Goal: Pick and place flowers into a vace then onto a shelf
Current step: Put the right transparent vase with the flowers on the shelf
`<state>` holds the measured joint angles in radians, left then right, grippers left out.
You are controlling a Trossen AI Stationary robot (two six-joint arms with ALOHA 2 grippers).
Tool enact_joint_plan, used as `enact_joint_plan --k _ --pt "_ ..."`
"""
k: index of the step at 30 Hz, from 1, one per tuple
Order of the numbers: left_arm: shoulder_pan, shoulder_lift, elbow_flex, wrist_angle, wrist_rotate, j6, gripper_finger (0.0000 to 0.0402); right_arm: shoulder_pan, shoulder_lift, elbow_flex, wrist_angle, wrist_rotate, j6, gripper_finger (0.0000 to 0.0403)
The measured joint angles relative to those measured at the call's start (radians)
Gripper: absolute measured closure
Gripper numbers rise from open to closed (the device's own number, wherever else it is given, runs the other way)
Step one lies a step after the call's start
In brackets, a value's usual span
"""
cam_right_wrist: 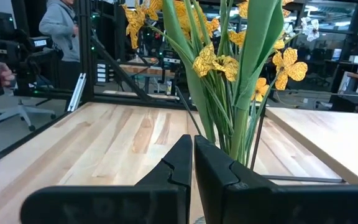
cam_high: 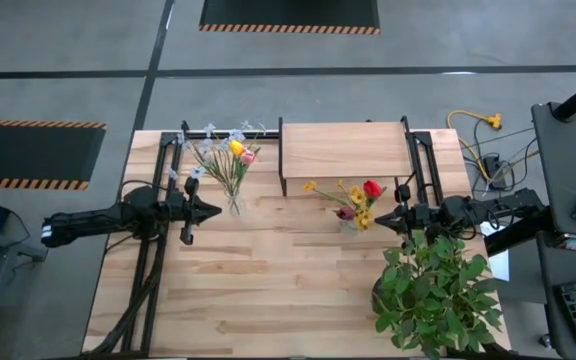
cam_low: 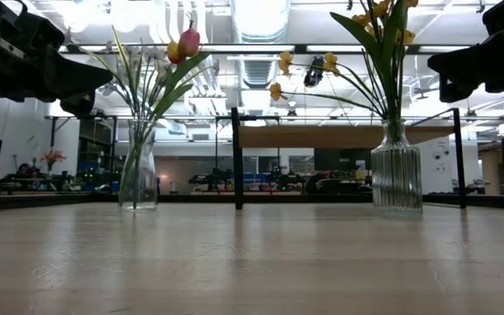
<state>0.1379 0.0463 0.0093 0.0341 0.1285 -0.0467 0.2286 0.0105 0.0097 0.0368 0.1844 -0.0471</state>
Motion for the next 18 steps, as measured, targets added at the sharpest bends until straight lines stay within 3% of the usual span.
enact_joint_plan --k 8,15,18 --pt "0.0 0.0 0.0 0.006 0.0 -0.004 0.0402 0.0 0.0 0.0 0.0 0.0 -0.008 0.0394" --pt "0.0 -0.001 0.004 0.045 -0.02 -0.121 0.0402 0.0 -0.001 0.0 0.003 0.024 -0.036 0.0394" --pt "0.0 -0.001 0.004 0.045 -0.026 -0.171 0.0402 0.0 0.002 0.0 0.003 0.025 0.034 0.0391"
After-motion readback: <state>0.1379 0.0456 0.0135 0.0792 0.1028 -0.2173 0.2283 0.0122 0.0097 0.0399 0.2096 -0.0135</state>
